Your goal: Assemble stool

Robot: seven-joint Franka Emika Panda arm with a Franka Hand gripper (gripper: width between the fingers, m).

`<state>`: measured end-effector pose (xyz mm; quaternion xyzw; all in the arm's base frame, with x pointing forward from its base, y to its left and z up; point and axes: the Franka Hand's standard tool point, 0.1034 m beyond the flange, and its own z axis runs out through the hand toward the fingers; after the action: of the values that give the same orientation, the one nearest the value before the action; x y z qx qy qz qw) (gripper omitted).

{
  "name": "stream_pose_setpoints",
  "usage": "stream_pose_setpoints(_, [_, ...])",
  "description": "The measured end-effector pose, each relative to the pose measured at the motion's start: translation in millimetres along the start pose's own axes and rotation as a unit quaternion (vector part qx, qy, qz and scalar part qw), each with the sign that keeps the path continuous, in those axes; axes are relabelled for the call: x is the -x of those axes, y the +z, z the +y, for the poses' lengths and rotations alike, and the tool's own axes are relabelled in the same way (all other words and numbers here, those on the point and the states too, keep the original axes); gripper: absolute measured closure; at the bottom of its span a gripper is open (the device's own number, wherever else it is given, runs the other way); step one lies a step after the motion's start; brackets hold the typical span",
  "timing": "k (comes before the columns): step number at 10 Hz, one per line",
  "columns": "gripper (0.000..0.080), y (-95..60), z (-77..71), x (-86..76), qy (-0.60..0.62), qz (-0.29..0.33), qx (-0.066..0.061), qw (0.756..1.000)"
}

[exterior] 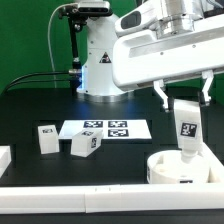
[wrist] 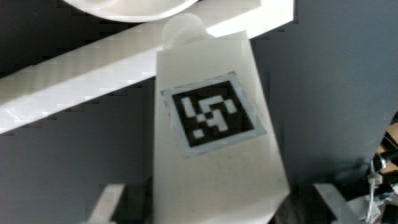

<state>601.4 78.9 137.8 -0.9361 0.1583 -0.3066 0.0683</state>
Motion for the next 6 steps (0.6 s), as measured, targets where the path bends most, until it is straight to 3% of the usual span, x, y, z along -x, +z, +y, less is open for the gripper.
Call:
stream_pose_setpoints(3, [0.0481,-1.5,4.4,3.0,0.008,-0.005,-0.009,1.000])
stream_pose_setpoints(6, [0.0481,-0.5,5.4,4.1,0.009,-0.006,-0.008,1.000])
